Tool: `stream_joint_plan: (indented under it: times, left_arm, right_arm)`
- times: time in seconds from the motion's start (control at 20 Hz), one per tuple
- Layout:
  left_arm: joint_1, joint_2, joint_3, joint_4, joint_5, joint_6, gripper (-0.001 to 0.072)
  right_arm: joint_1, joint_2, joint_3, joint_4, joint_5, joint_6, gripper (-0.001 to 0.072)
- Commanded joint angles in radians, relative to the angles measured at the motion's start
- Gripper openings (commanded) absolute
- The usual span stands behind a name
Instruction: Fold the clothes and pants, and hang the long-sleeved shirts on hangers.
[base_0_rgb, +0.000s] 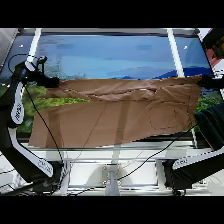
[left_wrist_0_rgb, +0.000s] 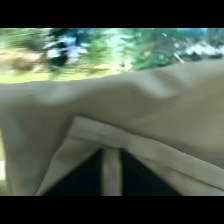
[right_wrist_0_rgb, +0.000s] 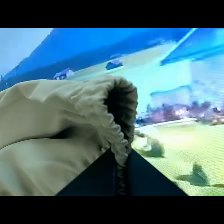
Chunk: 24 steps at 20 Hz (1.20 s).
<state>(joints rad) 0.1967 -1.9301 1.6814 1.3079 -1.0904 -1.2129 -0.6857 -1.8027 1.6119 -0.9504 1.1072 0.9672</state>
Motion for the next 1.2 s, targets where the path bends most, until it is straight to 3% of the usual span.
stream_joint_plan:
  times: [0.0,0.2,0.25,0.35,0.4,0.45,0.5,0.65,0.85,0.95,1.0,1.15]
  left_arm:
    - [-0.009,0.000,0.001,0.001,0.019,0.062,0.0026]
    - [-0.009,0.031,0.012,0.002,0.100,0.056,0.0021]
    - [-0.009,0.035,0.025,0.011,0.097,0.008,0.0022]
    - [-0.005,0.036,0.051,0.068,0.056,-0.198,0.0032]
    - [-0.003,0.036,0.058,0.087,0.021,-0.274,0.0205]
    - [-0.003,0.036,0.058,0.111,-0.003,-0.330,0.0443]
    - [-0.003,0.033,0.058,0.135,-0.023,-0.344,0.0520]
    - [-0.006,0.011,0.058,0.196,-0.073,-0.343,0.0528]
    - [-0.023,-0.036,0.058,0.132,-0.081,-0.294,0.0527]
    - [-0.040,-0.057,0.058,0.134,-0.080,-0.256,0.0516]
    - [-0.048,-0.066,0.058,0.143,-0.074,-0.238,0.0427]
    - [-0.061,-0.065,0.060,0.216,-0.040,-0.237,0.0020]
  right_arm:
    - [0.001,0.000,0.000,0.001,0.000,0.001,0.0035]
    - [0.001,0.000,0.000,0.005,0.001,0.001,0.0035]
    - [0.001,0.000,0.000,0.005,0.001,0.002,0.0035]
    - [0.001,0.000,0.000,0.005,0.005,0.002,0.0035]
    - [0.001,0.000,0.000,0.004,0.008,0.002,0.0035]
    - [0.001,0.000,0.000,0.004,0.010,0.002,0.0035]
    - [0.001,0.000,0.000,0.004,0.010,0.002,0.0035]
    - [0.001,0.000,0.000,0.004,0.021,0.002,0.0035]
    - [0.001,0.000,0.000,0.004,0.023,0.002,0.0035]
    - [0.001,0.000,0.000,0.004,0.027,0.002,0.0035]
    - [0.001,0.000,0.000,0.004,0.029,0.002,0.0035]
    - [0.001,0.000,0.000,0.004,0.030,0.002,0.0035]
